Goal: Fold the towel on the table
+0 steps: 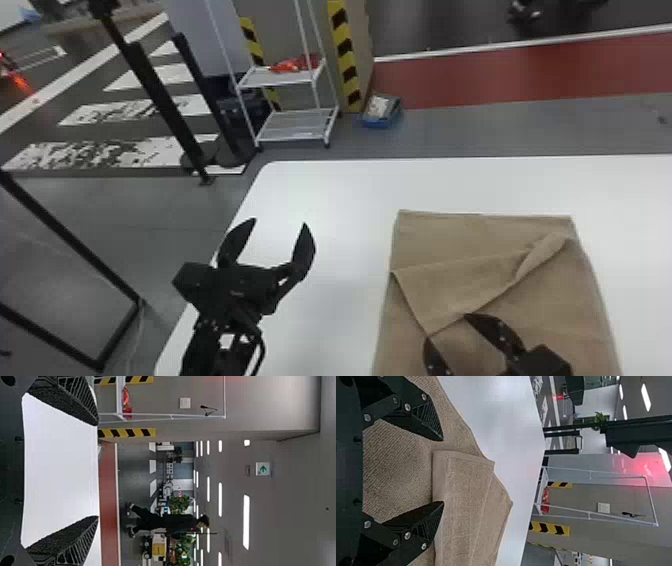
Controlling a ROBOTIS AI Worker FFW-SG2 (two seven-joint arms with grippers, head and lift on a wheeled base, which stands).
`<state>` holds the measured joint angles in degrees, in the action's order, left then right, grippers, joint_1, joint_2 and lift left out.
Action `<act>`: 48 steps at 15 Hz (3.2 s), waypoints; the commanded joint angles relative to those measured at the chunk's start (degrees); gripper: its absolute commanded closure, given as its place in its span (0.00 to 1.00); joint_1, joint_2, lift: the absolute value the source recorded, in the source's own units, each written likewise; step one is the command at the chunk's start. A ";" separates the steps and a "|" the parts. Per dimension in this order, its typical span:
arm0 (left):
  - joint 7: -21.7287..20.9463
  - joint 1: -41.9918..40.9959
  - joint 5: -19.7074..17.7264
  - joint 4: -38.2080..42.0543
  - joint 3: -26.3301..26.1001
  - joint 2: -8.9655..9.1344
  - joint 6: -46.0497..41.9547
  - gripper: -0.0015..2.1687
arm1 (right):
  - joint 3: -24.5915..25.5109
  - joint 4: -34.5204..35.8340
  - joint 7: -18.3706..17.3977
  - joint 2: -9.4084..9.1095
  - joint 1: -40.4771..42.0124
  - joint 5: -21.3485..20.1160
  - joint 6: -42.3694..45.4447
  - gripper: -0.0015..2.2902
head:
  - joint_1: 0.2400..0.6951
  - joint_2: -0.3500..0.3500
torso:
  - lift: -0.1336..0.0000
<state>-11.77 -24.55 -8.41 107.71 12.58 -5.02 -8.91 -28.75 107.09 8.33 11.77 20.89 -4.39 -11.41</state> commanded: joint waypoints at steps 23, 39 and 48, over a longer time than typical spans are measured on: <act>-0.89 -1.81 0.15 -0.66 -0.89 -0.25 -3.43 0.01 | -3.69 -4.00 -3.32 -2.10 -3.66 -3.87 1.25 0.14 | 1.00 1.00 | 0.15; -0.97 -1.38 0.06 -0.75 -2.56 -0.52 -4.13 0.01 | -3.77 -6.28 -5.08 -2.89 -5.24 -4.66 -1.74 0.28 | 1.00 1.00 | 0.15; -0.89 -1.46 0.50 -0.66 -3.00 -0.61 -4.13 0.01 | -0.35 -4.00 -4.81 -2.54 -4.54 -3.87 -1.56 0.57 | 1.00 1.00 | 0.15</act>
<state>-12.70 -26.01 -7.95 106.97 9.59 -5.63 -13.04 -30.43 102.25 3.52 9.08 15.71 -8.62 -13.89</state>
